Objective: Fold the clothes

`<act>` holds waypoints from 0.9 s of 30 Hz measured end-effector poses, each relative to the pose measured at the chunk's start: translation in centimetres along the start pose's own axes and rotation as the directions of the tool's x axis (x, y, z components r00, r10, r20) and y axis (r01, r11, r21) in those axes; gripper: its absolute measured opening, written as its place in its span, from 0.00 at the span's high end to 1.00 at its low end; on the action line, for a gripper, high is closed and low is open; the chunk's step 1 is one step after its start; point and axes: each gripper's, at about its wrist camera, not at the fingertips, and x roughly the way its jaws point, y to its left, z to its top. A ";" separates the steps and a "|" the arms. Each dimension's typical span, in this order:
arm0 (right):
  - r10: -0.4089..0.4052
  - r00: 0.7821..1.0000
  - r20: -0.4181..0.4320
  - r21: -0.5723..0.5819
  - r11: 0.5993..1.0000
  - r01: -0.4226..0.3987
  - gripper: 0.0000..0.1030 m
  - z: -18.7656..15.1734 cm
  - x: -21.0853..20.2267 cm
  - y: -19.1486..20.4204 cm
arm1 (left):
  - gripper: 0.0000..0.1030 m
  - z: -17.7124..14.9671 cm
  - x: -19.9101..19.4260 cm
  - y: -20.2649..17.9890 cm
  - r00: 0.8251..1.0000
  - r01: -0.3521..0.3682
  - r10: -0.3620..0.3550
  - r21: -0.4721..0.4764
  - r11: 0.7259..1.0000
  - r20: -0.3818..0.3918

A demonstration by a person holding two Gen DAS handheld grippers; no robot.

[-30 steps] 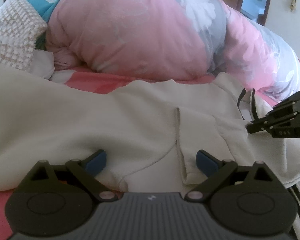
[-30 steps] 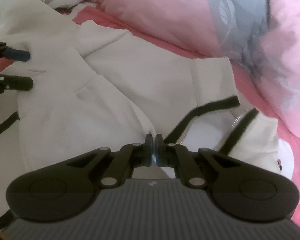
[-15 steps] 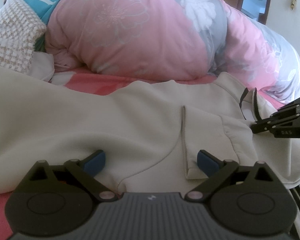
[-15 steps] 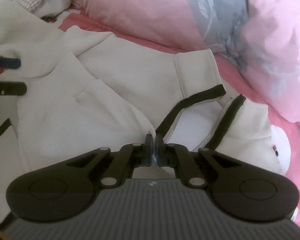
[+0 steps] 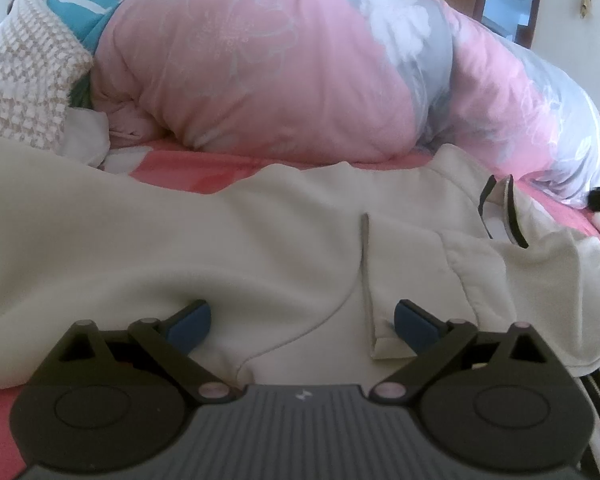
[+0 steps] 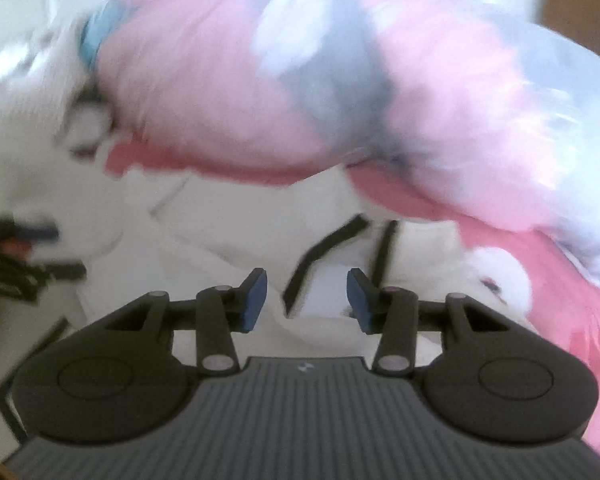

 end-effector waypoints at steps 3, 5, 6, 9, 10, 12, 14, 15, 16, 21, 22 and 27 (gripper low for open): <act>-0.075 0.997 0.036 0.123 0.990 0.070 0.57 -1.2 -3.1 -3.5 | 0.04 0.0 0.0 0.0 1.000 -0.005 0.005 0.002 1.000 -0.002; -0.124 0.992 0.036 0.217 0.970 0.113 0.57 -2.3 -4.7 -6.0 | 0.04 0.0 0.0 -0.1 1.000 -0.008 0.008 0.003 1.000 -0.004; -0.139 0.990 0.029 0.268 0.955 0.127 0.58 -2.9 -5.3 -7.2 | 0.04 0.0 0.0 -0.1 1.000 -0.009 0.009 0.005 1.000 -0.004; -0.123 0.992 0.007 0.317 0.942 0.115 0.60 -4.6 -5.9 -8.1 | 0.04 0.0 0.0 -0.2 1.000 -0.014 0.014 0.008 1.000 -0.005; -0.103 0.995 0.002 0.309 0.946 0.098 0.61 -5.1 -5.7 -7.8 | 0.04 -0.1 0.0 -0.2 1.000 -0.015 0.015 0.009 1.000 -0.004; -0.048 0.999 -0.005 0.281 0.959 0.047 0.64 -5.4 -4.6 -6.4 | 0.04 -0.1 0.1 -0.2 1.000 -0.014 0.014 0.008 1.000 -0.004; 0.009 1.000 -0.017 0.254 0.967 -0.005 0.66 -5.7 -3.3 -5.1 | 0.04 -0.1 0.0 -0.1 1.000 -0.014 0.014 0.003 1.000 -0.003; 0.040 0.999 -0.030 0.246 0.969 -0.031 0.69 -5.8 -2.2 -4.4 | 0.04 -0.1 0.0 0.0 1.000 -0.013 0.013 0.000 1.000 -0.003; 0.071 0.997 -0.043 0.238 0.969 -0.058 0.72 -5.8 -1.2 -3.8 | 0.04 -0.1 0.0 0.0 1.000 -0.012 0.012 -0.002 1.000 -0.004; 0.069 0.993 -0.099 0.252 0.967 -0.042 0.74 -6.0 4.5 -3.0 | 0.04 -0.2 0.0 0.1 1.000 -0.013 0.013 -0.002 1.000 -0.005; 0.034 0.994 -0.099 0.280 0.960 -0.004 0.74 -6.1 5.5 -3.7 | 0.04 -0.2 0.0 0.1 1.000 -0.012 0.012 -0.004 1.000 -0.005; -0.054 0.998 -0.035 0.444 0.894 0.064 0.72 -5.5 5.1 -6.4 | 0.04 -0.2 0.0 0.2 1.000 -0.011 0.011 -0.009 1.000 -0.005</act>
